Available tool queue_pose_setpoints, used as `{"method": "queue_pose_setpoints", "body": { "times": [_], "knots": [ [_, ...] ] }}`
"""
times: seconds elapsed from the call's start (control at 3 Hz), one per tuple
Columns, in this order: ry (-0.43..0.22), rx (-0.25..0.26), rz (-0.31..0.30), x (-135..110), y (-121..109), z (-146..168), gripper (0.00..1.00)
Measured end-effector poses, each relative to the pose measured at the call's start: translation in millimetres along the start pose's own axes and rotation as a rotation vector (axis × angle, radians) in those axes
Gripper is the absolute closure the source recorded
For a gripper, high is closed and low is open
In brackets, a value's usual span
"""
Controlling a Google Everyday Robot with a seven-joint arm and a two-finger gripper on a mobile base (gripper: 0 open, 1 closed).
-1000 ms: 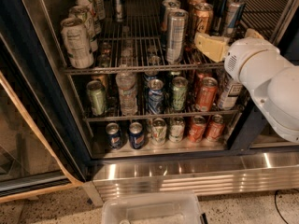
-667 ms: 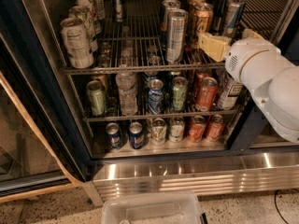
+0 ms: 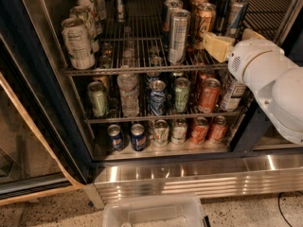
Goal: Pick redbull can from top shelf of fridge
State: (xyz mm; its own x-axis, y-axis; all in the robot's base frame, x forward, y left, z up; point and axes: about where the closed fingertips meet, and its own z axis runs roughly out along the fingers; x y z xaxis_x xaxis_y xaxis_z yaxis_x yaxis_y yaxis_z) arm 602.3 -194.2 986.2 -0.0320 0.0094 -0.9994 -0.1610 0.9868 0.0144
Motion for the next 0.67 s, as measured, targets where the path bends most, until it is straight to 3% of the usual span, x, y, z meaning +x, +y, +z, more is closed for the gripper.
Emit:
{"method": "queue_pose_setpoints", "body": {
  "times": [0.67],
  "knots": [
    [-0.014, -0.009, -0.004, -6, 6, 16, 0.33]
  ]
}}
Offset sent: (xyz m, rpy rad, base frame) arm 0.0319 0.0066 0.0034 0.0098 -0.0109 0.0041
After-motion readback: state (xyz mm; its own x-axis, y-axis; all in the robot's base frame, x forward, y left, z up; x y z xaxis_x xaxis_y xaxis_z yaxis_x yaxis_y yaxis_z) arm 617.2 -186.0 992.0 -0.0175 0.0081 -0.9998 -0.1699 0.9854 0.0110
